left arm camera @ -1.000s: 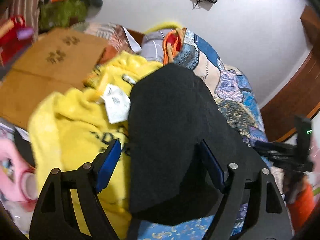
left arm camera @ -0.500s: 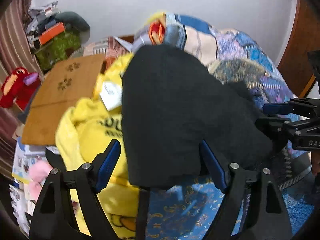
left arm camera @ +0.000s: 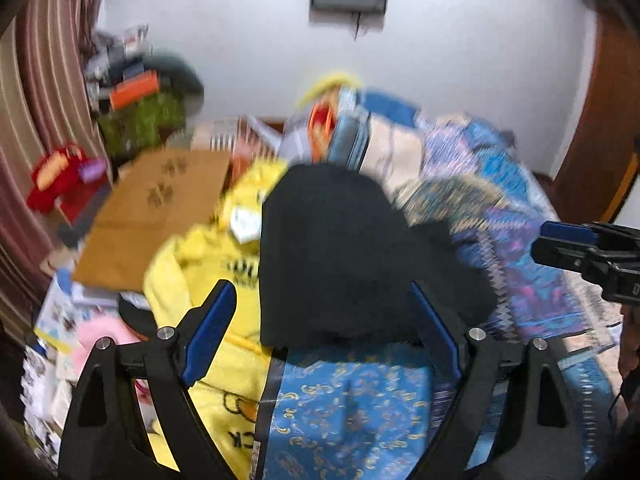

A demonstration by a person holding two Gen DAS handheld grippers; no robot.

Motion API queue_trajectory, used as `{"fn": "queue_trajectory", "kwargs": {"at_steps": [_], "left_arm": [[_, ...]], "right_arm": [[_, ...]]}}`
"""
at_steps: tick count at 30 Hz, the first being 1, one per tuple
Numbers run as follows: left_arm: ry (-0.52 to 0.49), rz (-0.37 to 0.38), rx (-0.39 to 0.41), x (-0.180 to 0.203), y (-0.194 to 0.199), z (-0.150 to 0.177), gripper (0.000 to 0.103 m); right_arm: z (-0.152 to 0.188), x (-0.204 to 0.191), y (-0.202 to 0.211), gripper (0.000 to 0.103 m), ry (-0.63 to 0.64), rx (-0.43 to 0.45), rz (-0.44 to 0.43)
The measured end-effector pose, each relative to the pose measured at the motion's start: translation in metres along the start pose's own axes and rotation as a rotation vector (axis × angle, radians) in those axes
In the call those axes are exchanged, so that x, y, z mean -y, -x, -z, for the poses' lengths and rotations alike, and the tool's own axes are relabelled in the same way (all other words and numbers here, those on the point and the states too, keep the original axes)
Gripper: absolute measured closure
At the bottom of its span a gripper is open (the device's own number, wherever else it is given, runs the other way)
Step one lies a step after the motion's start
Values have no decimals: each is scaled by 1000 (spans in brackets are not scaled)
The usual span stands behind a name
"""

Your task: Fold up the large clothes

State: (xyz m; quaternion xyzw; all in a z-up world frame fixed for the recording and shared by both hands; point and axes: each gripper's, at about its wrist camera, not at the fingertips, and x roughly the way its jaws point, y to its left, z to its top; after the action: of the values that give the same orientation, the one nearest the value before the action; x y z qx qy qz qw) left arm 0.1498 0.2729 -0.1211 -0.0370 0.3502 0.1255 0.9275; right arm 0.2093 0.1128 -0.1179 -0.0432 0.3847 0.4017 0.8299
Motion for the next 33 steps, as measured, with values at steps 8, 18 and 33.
{"fn": "queue_trajectory", "kwargs": {"at_steps": [8, 18, 33], "left_arm": [[7, 54, 342, 40, 161, -18, 16], [11, -12, 591, 83, 267, 11, 16], [44, -71, 607, 105, 279, 45, 1]], "right_arm": [[1, -42, 145, 53, 62, 341, -6], [47, -73, 231, 40, 70, 574, 17], [70, -80, 241, 0, 58, 639, 194]]}}
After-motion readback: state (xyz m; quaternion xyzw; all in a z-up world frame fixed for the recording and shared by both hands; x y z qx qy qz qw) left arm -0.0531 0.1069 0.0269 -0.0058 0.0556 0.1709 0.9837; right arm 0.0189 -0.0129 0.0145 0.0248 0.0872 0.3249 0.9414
